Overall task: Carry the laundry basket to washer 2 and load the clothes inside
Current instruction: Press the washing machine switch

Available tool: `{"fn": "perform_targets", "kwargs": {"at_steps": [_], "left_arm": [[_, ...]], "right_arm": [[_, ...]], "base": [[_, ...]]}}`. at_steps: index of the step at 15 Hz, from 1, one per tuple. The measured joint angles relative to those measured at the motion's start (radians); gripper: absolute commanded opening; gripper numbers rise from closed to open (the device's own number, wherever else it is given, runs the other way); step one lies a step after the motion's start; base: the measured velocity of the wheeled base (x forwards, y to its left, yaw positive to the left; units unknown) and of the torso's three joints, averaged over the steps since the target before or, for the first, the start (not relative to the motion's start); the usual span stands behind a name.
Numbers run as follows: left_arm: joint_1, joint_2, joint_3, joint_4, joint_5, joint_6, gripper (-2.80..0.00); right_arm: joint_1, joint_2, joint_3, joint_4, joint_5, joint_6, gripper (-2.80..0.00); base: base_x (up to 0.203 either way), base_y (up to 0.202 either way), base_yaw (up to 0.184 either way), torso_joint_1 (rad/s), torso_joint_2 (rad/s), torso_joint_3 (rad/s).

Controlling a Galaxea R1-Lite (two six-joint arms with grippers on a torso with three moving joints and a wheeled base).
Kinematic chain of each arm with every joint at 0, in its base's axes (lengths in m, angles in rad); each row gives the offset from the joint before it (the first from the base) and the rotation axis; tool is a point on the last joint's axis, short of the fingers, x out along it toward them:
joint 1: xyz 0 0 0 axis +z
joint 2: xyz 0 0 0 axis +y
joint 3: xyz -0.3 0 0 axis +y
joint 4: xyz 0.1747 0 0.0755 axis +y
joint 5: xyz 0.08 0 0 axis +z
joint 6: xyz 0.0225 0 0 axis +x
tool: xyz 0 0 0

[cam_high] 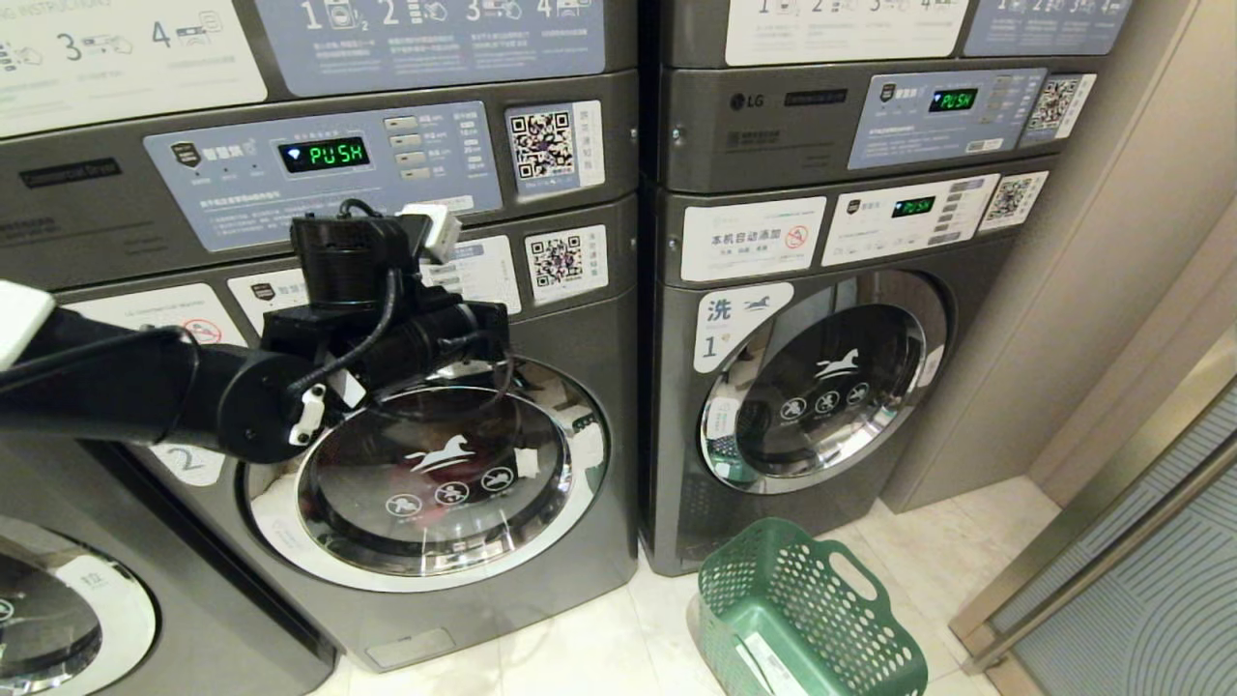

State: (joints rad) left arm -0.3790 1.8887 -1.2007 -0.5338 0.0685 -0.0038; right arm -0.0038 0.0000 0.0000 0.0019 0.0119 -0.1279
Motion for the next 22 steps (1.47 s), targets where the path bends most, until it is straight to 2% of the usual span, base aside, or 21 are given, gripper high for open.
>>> {"fn": "perform_targets", "kwargs": {"at_steps": [8, 15, 22], "left_arm": [[0.082, 0.042, -0.065, 0.002, -0.014, 0.0, -2.8], [0.105, 0.129, -0.188, 0.003, -0.007, 0.007, -2.8], [0.151, 0.159, -0.206, 0.003, -0.017, 0.007, -2.8]], "right_arm": [[0.0, 0.0, 0.0, 0.0, 0.0, 0.0, -2.8], [0.0, 0.0, 0.0, 0.001, 0.0, 0.001, -2.8], [-0.001, 0.0, 0.0, 0.0, 0.0, 0.003, -2.8]], "base": [[0.0, 0.0, 0.0, 0.0, 0.0, 0.0], [0.0, 0.0, 0.0, 0.0, 0.0, 0.0], [0.0, 0.0, 0.0, 0.0, 0.0, 0.0]]}}
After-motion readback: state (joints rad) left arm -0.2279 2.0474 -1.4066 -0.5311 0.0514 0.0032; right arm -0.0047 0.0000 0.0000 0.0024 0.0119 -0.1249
